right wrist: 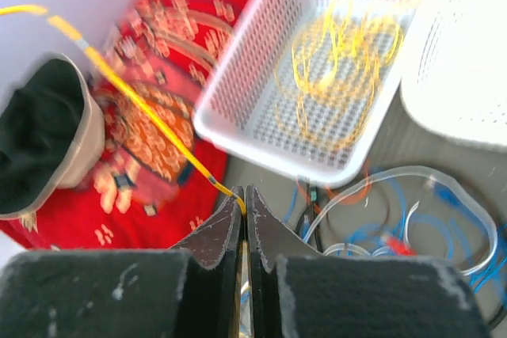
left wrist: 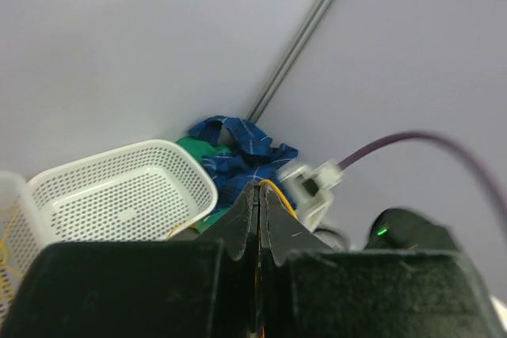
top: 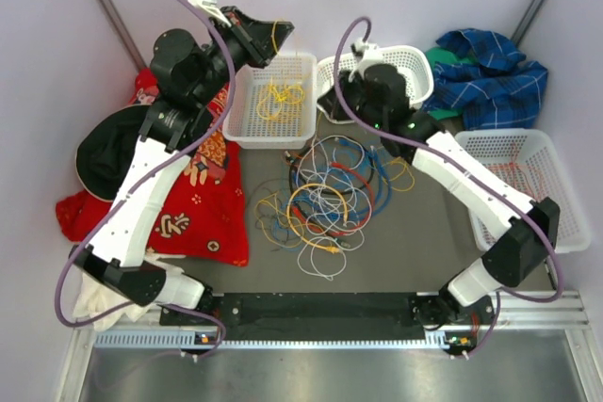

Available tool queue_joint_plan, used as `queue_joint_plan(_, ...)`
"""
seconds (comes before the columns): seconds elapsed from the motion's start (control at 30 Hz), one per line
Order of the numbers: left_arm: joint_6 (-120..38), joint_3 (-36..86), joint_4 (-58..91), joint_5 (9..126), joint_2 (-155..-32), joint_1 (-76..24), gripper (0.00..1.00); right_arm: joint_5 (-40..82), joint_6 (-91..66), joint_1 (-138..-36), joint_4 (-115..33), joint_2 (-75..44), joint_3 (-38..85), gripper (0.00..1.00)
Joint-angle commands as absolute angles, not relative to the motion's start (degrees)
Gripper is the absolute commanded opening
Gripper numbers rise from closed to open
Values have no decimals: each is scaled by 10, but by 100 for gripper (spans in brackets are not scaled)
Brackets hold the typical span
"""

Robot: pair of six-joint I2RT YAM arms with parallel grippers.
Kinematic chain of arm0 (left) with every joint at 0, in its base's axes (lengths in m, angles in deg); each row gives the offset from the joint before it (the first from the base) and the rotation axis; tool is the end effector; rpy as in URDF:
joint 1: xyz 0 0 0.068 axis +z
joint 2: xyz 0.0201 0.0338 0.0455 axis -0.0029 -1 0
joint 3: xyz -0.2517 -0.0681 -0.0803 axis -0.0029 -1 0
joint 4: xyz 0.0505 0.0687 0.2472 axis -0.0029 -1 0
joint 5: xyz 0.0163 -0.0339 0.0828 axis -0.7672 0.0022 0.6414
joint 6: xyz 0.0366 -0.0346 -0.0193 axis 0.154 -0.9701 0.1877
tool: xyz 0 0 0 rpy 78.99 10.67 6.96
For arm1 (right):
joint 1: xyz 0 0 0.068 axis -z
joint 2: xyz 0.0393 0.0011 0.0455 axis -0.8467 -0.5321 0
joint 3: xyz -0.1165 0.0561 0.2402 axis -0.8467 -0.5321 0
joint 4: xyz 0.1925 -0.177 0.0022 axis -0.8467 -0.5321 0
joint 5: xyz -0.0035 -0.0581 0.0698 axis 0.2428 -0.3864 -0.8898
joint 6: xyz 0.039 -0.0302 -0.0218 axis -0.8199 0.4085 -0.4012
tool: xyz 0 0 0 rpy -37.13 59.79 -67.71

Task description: Untangle the cables

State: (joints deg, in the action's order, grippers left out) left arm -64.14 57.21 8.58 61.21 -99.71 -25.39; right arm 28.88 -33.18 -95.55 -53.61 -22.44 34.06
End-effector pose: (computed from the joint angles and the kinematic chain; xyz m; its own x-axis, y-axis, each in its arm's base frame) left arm 0.2592 -0.1338 0.5534 -0.1501 -0.5316 -0.8336 0.6675 0.5674 -0.4821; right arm 0.2874 0.2218 0.4022 -0.4600 0.2291 -0.8578 -0.4436 0.7776 0.4456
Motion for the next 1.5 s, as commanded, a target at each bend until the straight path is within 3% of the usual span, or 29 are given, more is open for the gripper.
queue_joint_plan(0.0, -597, 506, 118, 668, -934, -253, 0, 339, -273, -955, -620, -170, 478, 0)
queue_joint_plan(0.2, -600, 406, 137, 687, -894, -253, 0, 369, -236, -954, -716, -157, 580, 0)
queue_joint_plan(0.47, -672, 220, 324, 593, -842, -253, 0, 339, -265, -954, -731, -109, 505, 0)
queue_joint_plan(0.63, -716, 192, 387, 576, -847, -253, 0, 287, -289, -954, -739, -133, 498, 0)
queue_joint_plan(0.83, -653, 243, 247, 713, -877, -249, 0, 265, -297, -952, -740, -241, 562, 0)
queue_joint_plan(0.97, -635, 350, 106, 796, -965, -231, 0, 247, -313, -937, -763, -370, 705, 0)
queue_joint_plan(1.17, -629, 515, 0, 849, -1173, -191, 0, 201, -346, -896, -772, -565, 870, 0)
queue_joint_plan(1.4, -654, 628, -35, 829, -1344, -129, 0, 122, -377, -881, -688, -676, 896, 0)
queue_joint_plan(1.47, -649, 664, -41, 826, -1380, -123, 2, 102, -377, -881, -684, -699, 926, 13)
